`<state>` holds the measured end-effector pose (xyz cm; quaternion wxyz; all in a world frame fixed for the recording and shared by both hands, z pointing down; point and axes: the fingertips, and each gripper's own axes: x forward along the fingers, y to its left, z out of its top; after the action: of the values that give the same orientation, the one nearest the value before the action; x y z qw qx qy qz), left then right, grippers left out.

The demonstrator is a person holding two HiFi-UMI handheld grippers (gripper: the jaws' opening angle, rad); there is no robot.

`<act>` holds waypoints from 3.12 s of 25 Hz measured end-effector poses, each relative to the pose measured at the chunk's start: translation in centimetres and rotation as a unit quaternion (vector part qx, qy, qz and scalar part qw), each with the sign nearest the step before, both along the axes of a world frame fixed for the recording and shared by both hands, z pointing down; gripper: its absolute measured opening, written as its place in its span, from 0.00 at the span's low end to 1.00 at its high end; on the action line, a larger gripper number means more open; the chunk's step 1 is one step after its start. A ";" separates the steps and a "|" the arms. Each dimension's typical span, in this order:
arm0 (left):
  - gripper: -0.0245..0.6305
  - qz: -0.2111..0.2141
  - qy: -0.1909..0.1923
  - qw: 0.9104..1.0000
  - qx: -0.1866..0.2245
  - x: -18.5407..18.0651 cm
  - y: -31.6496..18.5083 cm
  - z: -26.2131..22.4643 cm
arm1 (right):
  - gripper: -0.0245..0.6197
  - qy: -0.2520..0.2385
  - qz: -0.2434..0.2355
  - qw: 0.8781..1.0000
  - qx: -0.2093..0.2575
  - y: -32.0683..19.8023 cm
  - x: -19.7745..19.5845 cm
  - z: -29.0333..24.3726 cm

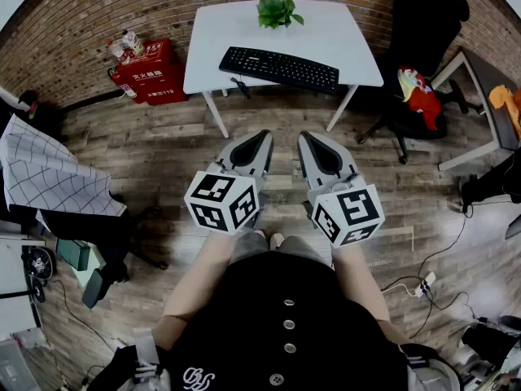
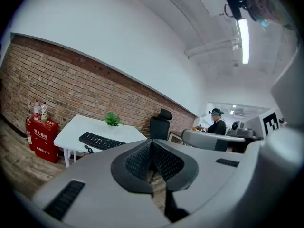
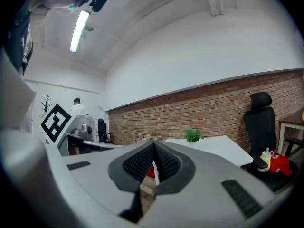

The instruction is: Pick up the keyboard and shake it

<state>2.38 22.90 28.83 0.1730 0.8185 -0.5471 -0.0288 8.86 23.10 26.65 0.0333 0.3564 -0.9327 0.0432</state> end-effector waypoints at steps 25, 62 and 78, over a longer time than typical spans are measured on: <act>0.06 -0.089 -0.094 0.992 -0.006 -3.3 -2.3 1.8 | 0.08 0.010 0.037 0.999 -0.022 -5.3 2.9 2.2; 0.06 0.063 -0.078 0.993 -0.064 -16.1 -29.6 7.0 | 0.08 0.033 0.148 0.984 -0.092 -28.4 -9.2 8.8; 0.06 0.101 -0.075 0.986 -0.113 -11.4 -33.0 10.3 | 0.08 0.039 0.173 0.974 -0.139 -30.2 -4.1 10.6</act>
<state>-8.99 -10.07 39.11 0.2246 0.8448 -0.4726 0.1118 4.74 -7.11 37.27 0.1107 0.5058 -0.8397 0.1638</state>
